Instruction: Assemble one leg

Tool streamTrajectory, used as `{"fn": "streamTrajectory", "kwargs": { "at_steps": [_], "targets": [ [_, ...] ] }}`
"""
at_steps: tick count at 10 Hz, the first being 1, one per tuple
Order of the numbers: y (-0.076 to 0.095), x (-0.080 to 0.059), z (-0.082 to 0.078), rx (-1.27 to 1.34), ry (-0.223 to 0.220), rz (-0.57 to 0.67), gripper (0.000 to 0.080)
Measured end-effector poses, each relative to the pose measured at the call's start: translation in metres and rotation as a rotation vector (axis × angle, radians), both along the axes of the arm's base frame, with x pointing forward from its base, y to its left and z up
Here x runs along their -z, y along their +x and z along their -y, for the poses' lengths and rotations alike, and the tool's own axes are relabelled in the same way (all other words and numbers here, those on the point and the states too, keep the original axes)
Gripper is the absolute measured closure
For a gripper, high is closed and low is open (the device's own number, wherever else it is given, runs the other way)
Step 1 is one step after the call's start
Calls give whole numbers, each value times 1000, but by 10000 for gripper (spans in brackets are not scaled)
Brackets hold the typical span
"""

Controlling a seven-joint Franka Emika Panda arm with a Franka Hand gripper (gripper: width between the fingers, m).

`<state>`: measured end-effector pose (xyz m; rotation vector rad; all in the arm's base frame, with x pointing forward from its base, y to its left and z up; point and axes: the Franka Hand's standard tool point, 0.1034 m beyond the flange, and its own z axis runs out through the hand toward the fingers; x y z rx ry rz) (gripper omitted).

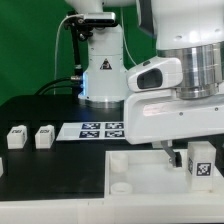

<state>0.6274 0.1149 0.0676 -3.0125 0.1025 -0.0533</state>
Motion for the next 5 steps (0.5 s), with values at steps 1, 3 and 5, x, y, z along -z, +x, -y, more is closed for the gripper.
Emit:
{"fn": "streamTrajectory", "kwargs": {
  "at_steps": [1,3,5],
  "targets": [
    [0,0,0,19,2,-2,410],
    [0,0,0,284,20,-38,504],
    [0,0,1,561,28,-74,504]
  ]
}}
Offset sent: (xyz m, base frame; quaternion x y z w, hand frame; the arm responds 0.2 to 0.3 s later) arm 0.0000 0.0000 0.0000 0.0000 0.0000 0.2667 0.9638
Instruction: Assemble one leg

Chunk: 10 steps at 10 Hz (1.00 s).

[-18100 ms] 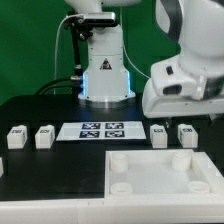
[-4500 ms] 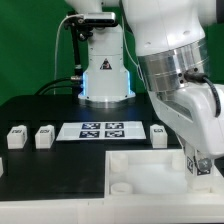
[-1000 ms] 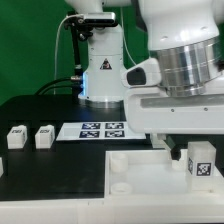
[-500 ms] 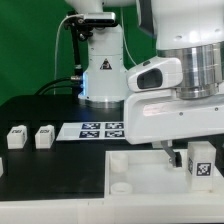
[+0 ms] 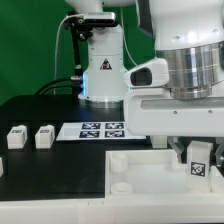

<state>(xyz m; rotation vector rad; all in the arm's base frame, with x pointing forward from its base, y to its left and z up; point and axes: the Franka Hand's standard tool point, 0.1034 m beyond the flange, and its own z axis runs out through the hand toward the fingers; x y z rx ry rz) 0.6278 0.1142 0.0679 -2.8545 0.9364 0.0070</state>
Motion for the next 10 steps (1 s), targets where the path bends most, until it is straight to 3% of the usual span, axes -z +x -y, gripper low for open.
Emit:
{"fn": "streamTrajectory", "kwargs": {
  "at_steps": [2,4,7,8,9,10],
  "targets": [
    [-1,1,-2,449,29,-68,504],
    [0,2,-1,827,89,-124,504],
    [-1,2,-2,834,88,-126,504],
    [-1,2,-2,791,87,-119,350],
    [-1,1,-3,745,82,-110,350],
    [0,-1,-5,588,73,-81,197]
  ]
}}
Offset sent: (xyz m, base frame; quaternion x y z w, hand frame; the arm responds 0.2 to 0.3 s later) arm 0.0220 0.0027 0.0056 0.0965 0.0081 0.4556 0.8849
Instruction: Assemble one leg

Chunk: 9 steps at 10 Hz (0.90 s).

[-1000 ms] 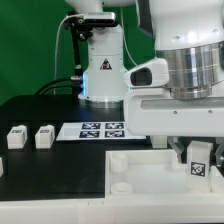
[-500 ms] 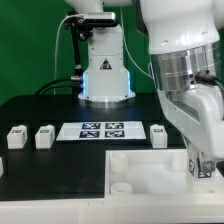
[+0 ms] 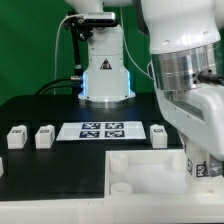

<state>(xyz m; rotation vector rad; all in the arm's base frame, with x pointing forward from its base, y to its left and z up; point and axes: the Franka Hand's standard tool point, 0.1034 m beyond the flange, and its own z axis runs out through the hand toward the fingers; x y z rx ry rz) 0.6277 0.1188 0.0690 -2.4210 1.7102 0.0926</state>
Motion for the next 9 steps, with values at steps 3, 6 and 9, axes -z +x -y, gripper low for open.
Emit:
{"fn": "streamTrajectory", "kwargs": {
  "at_steps": [3,6,9],
  "targets": [
    [1,1,1,-313,-24,59,154],
    [0,1,0,-787,-94,119,151],
    [-3,4,3,-1205,-126,165,151]
  ]
}}
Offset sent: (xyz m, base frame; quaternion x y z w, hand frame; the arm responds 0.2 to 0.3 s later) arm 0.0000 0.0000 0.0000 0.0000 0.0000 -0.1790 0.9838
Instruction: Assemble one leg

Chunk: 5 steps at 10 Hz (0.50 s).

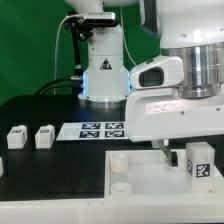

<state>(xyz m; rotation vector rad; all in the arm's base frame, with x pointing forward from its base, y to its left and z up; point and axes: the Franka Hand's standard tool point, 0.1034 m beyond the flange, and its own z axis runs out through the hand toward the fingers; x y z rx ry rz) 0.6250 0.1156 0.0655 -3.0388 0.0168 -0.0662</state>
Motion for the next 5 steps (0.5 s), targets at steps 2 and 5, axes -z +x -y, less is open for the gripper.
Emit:
{"fn": "streamTrajectory", "kwargs": {
  "at_steps": [2,5],
  "targets": [
    [0,0,0,57,5,-6,173],
    [0,0,0,165,11,-17,484]
  ]
}}
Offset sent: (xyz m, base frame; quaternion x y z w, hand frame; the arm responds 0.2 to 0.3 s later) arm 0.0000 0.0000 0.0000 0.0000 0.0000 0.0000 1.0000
